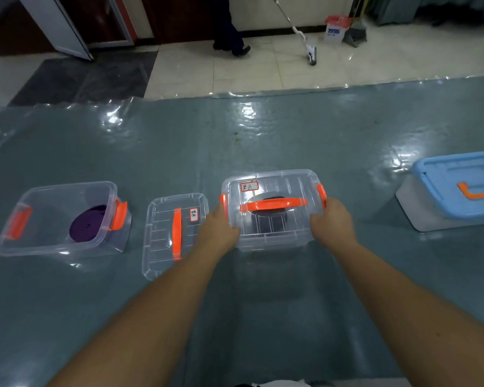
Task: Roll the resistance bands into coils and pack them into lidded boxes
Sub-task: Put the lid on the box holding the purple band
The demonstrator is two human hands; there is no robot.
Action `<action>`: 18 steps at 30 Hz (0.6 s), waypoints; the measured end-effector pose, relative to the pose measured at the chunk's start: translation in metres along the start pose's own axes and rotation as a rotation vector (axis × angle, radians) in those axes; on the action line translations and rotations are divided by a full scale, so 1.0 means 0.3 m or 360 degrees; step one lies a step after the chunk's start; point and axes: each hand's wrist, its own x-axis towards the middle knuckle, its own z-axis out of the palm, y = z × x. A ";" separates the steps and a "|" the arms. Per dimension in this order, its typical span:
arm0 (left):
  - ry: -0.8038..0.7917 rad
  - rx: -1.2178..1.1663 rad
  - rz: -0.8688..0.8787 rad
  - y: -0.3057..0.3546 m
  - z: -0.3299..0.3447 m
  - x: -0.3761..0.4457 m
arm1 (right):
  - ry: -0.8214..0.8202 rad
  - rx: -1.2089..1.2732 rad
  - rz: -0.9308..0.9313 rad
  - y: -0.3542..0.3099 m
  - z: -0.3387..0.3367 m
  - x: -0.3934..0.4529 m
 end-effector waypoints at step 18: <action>0.0110 0.0346 0.0010 -0.287 0.059 -0.475 | -0.0458 -0.0416 -0.0736 0.015 0.231 -0.604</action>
